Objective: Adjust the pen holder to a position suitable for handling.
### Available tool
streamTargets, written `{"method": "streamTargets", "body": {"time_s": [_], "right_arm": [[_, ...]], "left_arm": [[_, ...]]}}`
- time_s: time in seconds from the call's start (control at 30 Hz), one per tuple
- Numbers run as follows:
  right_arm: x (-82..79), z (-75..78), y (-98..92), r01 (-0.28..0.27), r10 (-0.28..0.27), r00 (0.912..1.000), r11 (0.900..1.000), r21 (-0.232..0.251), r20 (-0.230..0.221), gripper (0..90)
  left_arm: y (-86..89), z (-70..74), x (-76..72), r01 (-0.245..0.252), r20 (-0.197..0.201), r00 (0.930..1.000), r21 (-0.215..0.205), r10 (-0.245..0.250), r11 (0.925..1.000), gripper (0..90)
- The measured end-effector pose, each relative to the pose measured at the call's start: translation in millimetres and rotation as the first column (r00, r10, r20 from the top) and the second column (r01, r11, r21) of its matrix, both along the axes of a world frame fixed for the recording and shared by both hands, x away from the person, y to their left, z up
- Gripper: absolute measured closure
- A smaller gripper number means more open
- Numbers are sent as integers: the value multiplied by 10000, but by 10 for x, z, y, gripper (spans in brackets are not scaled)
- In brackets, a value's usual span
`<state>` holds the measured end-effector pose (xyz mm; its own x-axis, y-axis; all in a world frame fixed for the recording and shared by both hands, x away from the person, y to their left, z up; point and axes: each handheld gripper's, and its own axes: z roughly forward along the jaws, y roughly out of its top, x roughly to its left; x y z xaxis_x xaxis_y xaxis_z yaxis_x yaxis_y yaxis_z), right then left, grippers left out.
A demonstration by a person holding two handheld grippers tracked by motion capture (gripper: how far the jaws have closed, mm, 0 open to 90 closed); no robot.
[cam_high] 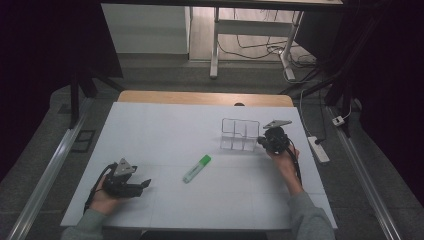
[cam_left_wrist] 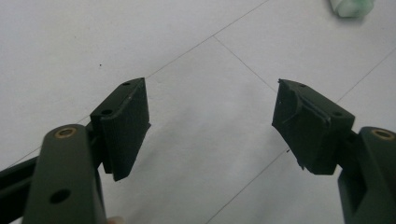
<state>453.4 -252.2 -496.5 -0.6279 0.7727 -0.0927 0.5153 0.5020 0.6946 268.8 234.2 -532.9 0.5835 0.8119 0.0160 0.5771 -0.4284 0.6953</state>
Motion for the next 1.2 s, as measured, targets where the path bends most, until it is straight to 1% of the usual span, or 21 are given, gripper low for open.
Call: {"method": "streamTargets", "body": {"time_s": [0.23, 0.47, 0.77, 0.93, 1.2], "right_arm": [[34, -6, 185, -210, 209, 9998, 9996, 179, 68, 897], [69, -23, 348, -445, 443, 9990, 9988, 183, 85, 897], [78, -29, 488, -733, 731, 9972, 9971, 184, 126, 897], [86, -32, 553, -768, 767, 9970, 9969, 144, 107, 897], [97, -43, 645, -917, 913, 9956, 9957, 162, 200, 897]], "left_arm": [[-2, -3, -1, 22, -9, 10000, -14, -22, 10000, 270], [3, -3, 0, 15, -17, 10000, 4, -15, 10000, 270], [6, -6, 5, 17, -17, 10000, 22, -17, 10000, 271], [4, -4, 2, 18, -16, 10000, 21, -18, 10000, 270], [1, -6, 1, 26, -21, 10000, 29, -26, 10000, 271]]}}
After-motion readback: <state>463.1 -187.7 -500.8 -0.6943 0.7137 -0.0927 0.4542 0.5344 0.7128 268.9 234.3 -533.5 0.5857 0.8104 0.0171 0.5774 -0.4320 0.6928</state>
